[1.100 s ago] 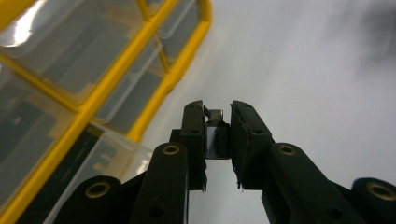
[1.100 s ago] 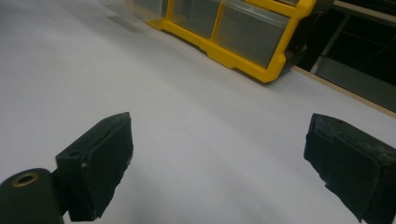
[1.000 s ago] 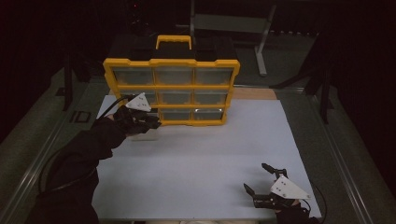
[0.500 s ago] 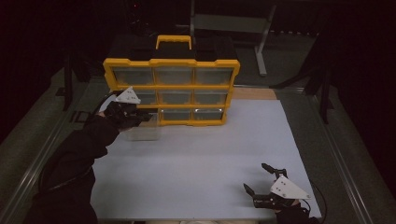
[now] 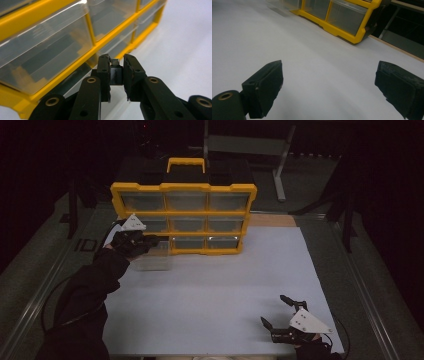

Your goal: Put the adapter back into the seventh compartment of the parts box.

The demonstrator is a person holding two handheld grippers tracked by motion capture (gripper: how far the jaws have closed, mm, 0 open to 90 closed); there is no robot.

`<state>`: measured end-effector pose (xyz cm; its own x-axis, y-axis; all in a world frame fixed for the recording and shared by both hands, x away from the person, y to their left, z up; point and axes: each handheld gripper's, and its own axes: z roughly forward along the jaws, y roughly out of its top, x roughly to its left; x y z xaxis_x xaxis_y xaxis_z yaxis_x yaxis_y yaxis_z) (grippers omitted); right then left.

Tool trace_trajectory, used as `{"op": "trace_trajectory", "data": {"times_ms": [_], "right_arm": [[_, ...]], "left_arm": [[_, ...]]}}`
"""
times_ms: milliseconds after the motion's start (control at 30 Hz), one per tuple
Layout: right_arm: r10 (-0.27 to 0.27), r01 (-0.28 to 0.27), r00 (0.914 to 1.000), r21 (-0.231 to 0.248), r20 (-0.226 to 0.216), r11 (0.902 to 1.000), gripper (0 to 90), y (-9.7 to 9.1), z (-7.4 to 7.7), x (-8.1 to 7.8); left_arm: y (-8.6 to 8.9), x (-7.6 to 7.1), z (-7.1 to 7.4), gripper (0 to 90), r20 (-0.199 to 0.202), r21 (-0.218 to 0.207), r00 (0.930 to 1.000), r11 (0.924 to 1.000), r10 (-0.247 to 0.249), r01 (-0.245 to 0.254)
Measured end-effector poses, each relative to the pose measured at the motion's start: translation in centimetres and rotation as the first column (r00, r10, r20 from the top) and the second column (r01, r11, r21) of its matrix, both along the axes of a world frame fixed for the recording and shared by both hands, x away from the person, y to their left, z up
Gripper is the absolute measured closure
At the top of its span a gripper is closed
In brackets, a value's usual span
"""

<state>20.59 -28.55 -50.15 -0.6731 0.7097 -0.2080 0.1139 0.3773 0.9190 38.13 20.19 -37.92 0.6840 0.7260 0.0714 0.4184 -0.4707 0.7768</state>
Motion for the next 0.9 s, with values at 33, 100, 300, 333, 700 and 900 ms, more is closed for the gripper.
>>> {"op": "trace_trajectory", "data": {"times_ms": [33,100,300,333,700,900], "right_arm": [[0.0,0.0,1.0,0.0,0.0,1.0,8.3,0.0,0.0,0.0],[-0.001,0.001,1.0,0.0,-0.001,1.0,8.2,0.0,0.0,0.0],[-0.001,0.001,1.0,-0.001,-0.002,1.0,8.2,0.0,0.0,0.0],[0.0,0.0,1.0,-0.001,-0.001,1.0,8.2,0.0,0.0,0.0],[-0.002,0.002,1.0,0.0,-0.003,1.0,8.2,0.0,0.0,0.0],[-0.001,0.001,1.0,0.0,-0.001,1.0,8.2,0.0,0.0,0.0]], "left_arm": [[0.0,0.0,0.0,76.7,0.0,0.0,1.0,1.0,0.0,0.0],[0.1,0.0,-0.2,76.7,0.004,-0.009,1.0,0.9999,0.006,-0.006],[0.1,0.4,-1.9,76.6,0.004,-0.02,0.9997,0.9995,0.023,-0.023],[0.1,0.4,-2.1,76.6,-0.004,-0.023,0.9996,0.9994,0.026,-0.026],[0.1,1.2,-3.7,76.6,-0.071,-0.011,0.9965,0.999,0.043,-0.044],[-0.1,1.8,-4.1,76.6,-0.108,0.015,0.9926,0.9984,0.056,-0.055]]}}
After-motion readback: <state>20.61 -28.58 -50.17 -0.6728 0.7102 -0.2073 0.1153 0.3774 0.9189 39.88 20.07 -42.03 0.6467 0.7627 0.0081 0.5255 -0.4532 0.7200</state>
